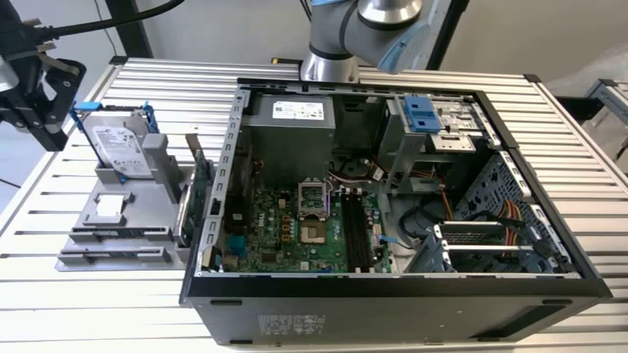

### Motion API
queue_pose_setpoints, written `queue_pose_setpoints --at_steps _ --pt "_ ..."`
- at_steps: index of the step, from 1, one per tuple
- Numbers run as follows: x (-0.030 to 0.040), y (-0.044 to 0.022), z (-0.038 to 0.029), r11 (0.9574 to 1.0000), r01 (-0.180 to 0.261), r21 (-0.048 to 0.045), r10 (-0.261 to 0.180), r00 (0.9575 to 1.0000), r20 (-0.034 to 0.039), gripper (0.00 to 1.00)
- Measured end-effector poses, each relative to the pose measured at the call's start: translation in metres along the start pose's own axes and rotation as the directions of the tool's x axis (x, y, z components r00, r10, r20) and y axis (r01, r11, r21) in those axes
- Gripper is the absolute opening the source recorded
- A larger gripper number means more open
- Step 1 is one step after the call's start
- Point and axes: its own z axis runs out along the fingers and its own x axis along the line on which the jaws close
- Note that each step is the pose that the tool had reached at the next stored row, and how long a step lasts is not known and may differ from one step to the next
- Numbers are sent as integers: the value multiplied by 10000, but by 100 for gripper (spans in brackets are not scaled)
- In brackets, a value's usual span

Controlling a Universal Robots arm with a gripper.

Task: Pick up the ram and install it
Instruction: 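Pick up the ram and move it above insertion slot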

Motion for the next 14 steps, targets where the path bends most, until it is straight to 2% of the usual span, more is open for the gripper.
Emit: queue_pose_setpoints --at_steps 7,14 --pt "1 0 0 9984 573 -11 -573 9984 -27 0" --pt "1 0 0 9936 1127 -22 -1127 9936 -54 0"
